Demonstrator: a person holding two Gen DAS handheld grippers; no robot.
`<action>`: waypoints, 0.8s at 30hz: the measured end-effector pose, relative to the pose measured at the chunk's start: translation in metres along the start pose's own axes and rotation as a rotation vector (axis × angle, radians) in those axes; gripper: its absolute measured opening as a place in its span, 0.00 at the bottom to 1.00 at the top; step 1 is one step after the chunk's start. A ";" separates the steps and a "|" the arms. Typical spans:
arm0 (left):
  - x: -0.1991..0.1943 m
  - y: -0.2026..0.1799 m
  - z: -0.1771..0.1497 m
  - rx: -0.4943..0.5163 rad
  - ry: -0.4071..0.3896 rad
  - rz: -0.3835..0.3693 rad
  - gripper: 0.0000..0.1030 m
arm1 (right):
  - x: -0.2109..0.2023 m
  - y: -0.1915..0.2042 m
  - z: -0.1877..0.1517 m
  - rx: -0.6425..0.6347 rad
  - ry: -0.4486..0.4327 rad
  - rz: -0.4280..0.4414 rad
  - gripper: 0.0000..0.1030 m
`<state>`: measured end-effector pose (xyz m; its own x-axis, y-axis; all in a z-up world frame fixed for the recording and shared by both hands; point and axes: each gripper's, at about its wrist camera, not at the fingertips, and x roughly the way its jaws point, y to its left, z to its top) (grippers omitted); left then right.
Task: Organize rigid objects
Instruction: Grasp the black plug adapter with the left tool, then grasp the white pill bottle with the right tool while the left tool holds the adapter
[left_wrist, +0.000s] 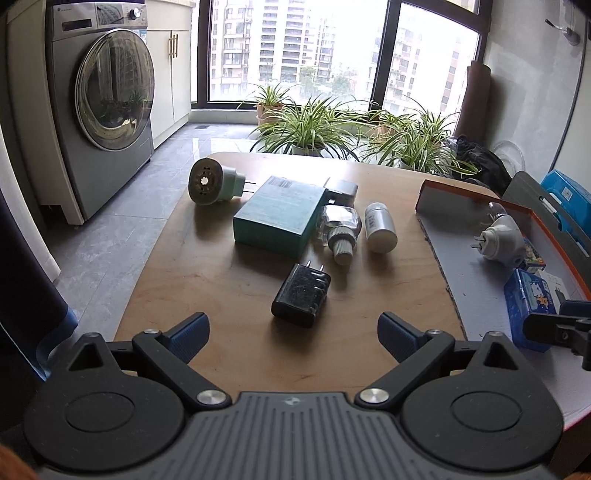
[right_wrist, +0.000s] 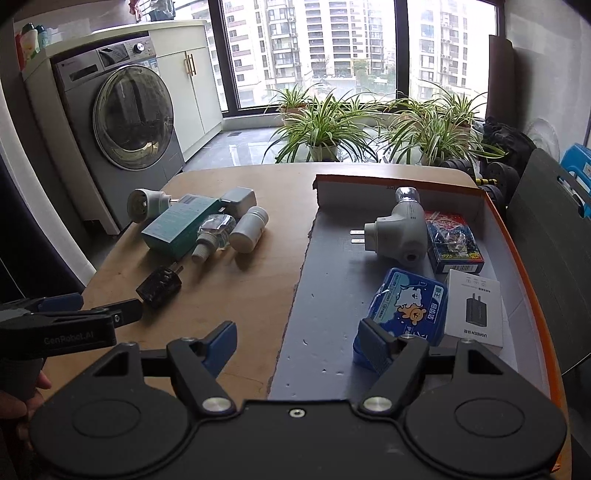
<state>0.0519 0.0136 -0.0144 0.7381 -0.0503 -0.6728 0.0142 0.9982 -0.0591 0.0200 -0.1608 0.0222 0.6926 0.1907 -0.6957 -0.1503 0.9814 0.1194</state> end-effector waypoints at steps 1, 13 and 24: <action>0.005 0.001 0.001 0.016 -0.001 -0.002 0.93 | 0.002 -0.001 0.000 0.002 0.003 0.001 0.84; 0.048 0.011 0.007 0.097 0.019 -0.090 0.43 | 0.042 0.013 0.025 -0.027 0.010 0.030 0.83; 0.039 0.016 0.000 0.041 -0.015 -0.132 0.35 | 0.125 0.034 0.080 -0.020 0.030 0.047 0.83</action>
<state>0.0815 0.0271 -0.0416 0.7377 -0.1810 -0.6504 0.1394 0.9835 -0.1156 0.1575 -0.1022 -0.0040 0.6629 0.2351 -0.7108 -0.1964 0.9708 0.1379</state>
